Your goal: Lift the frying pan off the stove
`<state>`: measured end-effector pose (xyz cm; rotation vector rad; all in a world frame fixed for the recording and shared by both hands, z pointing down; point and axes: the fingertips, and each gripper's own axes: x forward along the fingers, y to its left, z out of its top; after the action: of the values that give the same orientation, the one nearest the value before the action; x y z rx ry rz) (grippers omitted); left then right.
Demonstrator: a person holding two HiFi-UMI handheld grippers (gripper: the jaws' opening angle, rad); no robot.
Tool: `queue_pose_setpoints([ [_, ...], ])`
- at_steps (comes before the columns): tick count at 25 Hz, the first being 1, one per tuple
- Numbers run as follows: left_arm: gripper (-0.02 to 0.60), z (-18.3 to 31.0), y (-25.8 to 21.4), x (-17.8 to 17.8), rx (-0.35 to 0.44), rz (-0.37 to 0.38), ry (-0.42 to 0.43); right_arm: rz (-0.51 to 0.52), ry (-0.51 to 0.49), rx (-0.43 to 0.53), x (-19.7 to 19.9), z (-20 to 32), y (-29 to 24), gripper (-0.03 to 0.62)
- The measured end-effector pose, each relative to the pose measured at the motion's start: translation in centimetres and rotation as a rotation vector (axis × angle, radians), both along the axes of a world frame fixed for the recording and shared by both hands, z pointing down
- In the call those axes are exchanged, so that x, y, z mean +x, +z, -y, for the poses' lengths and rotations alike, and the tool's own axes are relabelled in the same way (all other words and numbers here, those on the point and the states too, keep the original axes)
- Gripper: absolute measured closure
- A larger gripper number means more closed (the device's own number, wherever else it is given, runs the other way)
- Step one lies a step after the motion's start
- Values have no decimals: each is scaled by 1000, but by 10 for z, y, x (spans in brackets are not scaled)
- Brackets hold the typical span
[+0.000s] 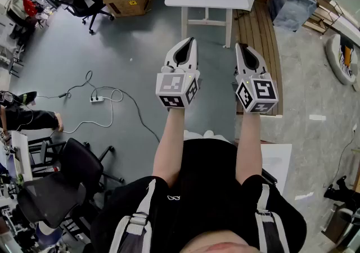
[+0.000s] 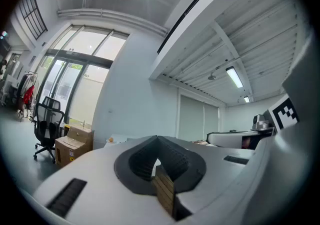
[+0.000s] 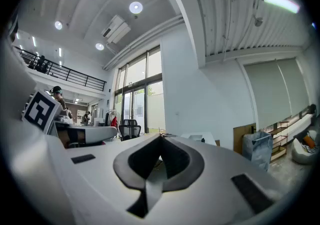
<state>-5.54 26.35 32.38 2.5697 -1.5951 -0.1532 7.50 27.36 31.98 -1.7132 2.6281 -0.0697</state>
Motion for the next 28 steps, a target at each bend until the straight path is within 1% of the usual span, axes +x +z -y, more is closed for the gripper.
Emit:
queue_pose_setpoints([
  [9,589,-12,5,22,-10,4,6,16,-6,-11,17,-8,7,595],
  [13,589,-22,7,32,-21,16,7,83,-18,-34,23,-12,12,594],
  [19,589,-19,20,19,-54,34,-14,126,-46,-55,12,-10,23,594],
  [24,589,-11,30,18,-68,63,0,164,-34,-79,12,5,34,594],
  [26,589,-3,37,5,-76,60,-9,164,-40,-88,0,13,42,594],
  [28,589,10,44,-12,-87,41,-29,145,-55,-94,-16,23,48,594],
])
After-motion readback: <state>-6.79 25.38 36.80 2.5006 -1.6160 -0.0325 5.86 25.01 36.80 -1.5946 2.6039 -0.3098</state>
